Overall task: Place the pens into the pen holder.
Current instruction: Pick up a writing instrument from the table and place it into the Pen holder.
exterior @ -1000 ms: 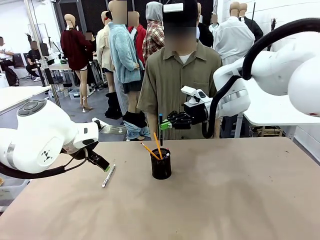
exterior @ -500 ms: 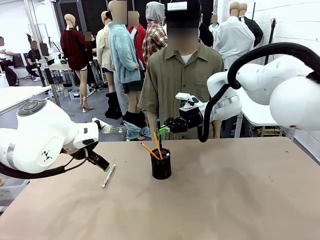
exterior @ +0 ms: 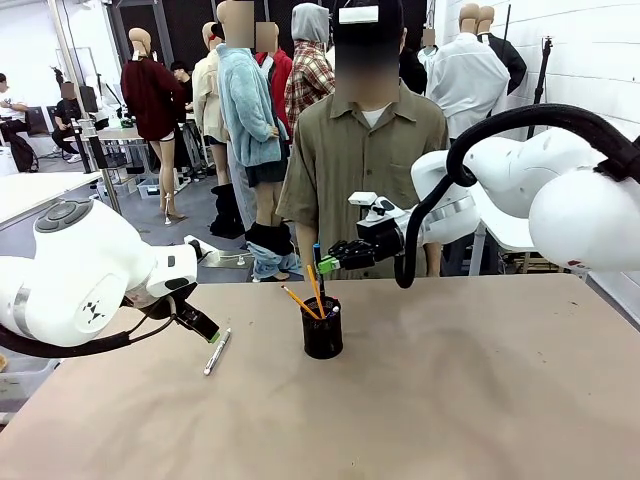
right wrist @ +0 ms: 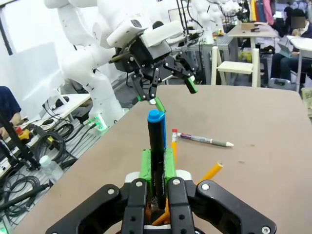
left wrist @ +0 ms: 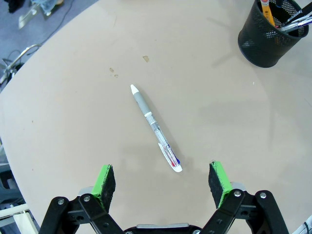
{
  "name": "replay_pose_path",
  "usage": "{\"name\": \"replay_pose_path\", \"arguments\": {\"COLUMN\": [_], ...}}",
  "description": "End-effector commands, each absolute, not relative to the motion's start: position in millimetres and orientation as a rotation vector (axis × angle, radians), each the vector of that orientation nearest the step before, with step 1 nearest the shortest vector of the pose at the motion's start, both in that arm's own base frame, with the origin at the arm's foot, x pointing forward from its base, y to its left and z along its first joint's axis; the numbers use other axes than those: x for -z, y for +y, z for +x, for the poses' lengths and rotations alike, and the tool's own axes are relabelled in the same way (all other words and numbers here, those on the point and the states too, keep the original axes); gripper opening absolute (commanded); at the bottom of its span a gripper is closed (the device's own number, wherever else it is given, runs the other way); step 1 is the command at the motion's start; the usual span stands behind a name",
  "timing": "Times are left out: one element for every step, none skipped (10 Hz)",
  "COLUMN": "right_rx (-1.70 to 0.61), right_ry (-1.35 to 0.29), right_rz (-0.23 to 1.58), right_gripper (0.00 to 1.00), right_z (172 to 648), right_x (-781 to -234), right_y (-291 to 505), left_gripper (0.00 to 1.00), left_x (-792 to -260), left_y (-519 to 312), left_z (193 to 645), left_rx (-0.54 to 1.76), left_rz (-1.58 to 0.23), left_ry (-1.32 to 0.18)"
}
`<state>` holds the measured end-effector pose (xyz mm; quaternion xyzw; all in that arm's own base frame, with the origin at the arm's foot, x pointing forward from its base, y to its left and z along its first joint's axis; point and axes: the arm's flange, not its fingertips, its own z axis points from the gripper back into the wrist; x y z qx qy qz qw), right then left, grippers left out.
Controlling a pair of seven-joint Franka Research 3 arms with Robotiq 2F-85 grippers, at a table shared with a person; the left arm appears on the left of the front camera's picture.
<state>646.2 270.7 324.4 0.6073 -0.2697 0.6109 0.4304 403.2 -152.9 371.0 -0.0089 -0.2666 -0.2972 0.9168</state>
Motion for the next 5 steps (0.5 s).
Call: {"name": "replay_pose_path", "arguments": {"right_rx": [-1.537, -1.548, -1.568, -1.582, -1.608], "right_ry": [-0.595, -0.583, -0.568, -0.566, -0.567], "right_rz": [1.522, 1.512, 1.499, 1.485, 1.469], "right_gripper": [0.00, 0.00, 0.00, 0.00, 0.00], "right_z": [657.5, 657.4, 657.7, 659.1, 661.3], "right_x": [-323.4, -321.4, -319.0, -316.2, -313.2], "right_y": [274.9, 275.8, 277.2, 278.3, 280.2], "left_gripper": [1.00, 1.00, 1.00, 1.00, 1.00], "left_x": [-371.5, -371.5, -371.5, -371.5, -371.5], "left_y": [-150.8, -150.8, -150.8, -150.8, -150.8], "left_z": [403.2, 403.2, 403.2, 403.2, 403.2], "left_rx": [0.607, 0.607, 0.607, 0.607, 0.607], "left_rz": [-0.021, -0.021, -0.021, -0.021, -0.021], "left_ry": [-0.550, -0.550, -0.550, -0.550, -0.550]}}
